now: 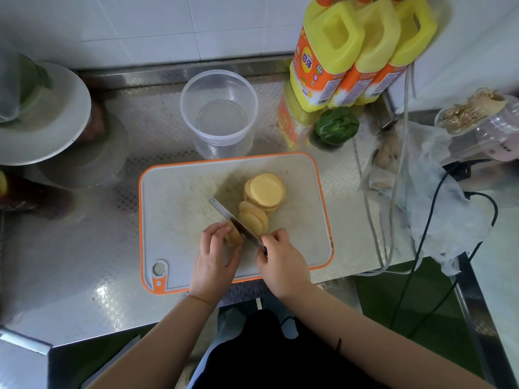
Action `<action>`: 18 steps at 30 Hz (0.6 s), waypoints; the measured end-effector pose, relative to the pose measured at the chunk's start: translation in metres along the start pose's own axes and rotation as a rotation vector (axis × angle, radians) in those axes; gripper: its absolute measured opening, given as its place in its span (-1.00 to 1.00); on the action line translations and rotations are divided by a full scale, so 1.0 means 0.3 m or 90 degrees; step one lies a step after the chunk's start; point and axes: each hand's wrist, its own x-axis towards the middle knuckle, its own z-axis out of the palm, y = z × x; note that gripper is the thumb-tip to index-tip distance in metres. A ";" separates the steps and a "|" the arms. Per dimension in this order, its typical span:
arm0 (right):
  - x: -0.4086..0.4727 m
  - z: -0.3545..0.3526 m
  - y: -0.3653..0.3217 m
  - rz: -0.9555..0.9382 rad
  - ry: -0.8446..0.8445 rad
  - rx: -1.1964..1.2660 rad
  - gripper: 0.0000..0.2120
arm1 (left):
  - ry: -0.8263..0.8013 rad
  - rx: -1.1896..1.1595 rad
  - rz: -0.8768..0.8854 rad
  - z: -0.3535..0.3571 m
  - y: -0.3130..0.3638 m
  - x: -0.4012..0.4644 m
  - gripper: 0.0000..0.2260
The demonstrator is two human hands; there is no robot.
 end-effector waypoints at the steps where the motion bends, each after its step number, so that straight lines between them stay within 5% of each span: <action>1: -0.002 0.001 0.001 -0.011 -0.001 -0.007 -0.90 | 0.000 -0.002 0.000 -0.002 0.002 -0.001 -0.59; 8: 0.002 -0.008 0.018 -0.074 -0.095 -0.150 -0.82 | -0.001 -0.041 -0.046 0.007 0.016 0.000 -0.48; 18: 0.022 -0.044 0.023 0.012 -0.079 0.002 -0.79 | 0.018 -0.032 -0.062 0.008 0.010 -0.005 -0.53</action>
